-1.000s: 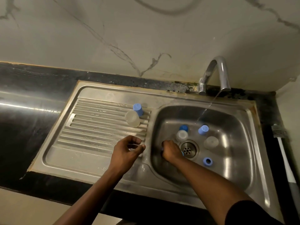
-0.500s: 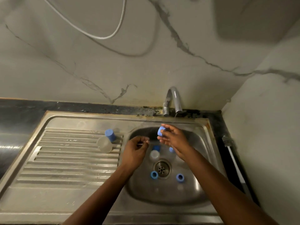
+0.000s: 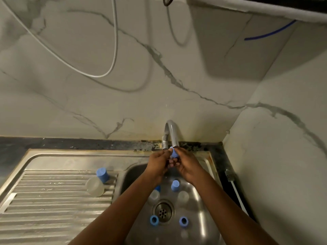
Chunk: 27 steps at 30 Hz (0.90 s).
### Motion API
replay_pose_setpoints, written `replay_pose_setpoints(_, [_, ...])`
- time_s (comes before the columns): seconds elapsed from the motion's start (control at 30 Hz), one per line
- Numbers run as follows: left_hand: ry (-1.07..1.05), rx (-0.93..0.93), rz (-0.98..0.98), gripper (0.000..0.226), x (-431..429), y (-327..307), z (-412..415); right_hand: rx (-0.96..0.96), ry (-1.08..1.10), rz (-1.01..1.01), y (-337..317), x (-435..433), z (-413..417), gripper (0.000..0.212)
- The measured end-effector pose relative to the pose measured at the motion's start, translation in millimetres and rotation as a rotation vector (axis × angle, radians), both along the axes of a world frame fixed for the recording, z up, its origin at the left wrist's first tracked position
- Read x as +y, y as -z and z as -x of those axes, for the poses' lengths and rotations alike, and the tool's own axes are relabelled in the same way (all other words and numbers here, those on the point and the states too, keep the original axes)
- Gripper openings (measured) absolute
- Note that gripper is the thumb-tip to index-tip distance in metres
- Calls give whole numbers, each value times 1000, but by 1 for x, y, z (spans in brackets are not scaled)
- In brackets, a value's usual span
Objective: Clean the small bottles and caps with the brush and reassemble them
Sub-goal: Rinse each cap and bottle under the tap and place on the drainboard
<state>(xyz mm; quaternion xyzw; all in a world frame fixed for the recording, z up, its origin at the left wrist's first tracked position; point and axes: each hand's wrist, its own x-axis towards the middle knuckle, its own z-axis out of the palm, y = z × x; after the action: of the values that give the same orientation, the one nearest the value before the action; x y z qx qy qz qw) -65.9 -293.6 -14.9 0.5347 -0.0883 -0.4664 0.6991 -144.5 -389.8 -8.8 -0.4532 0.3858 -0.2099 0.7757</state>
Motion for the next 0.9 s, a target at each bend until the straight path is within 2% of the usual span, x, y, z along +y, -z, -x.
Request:
replay_pose_setpoints(0.1, [-39, 173, 51, 33, 0, -4, 7, 65, 105, 21, 1, 6, -1, 19])
replay_pose_setpoints(0.23, [-76, 247, 64, 32, -1, -2, 9, 99, 150, 58, 9, 10, -6, 21])
replay_pose_setpoints(0.47, [-128, 192, -78, 44, -14, 2, 2, 64, 89, 65, 11, 13, -6, 20])
replay_pose_setpoints(0.7, [-99, 165, -154, 36, -24, 2, 13, 151, 194, 39, 0, 8, -6, 21])
replay_pose_setpoints(0.9, [-80, 167, -115, 38, -21, 2, 14, 225, 243, -3, 8, 4, -9, 43])
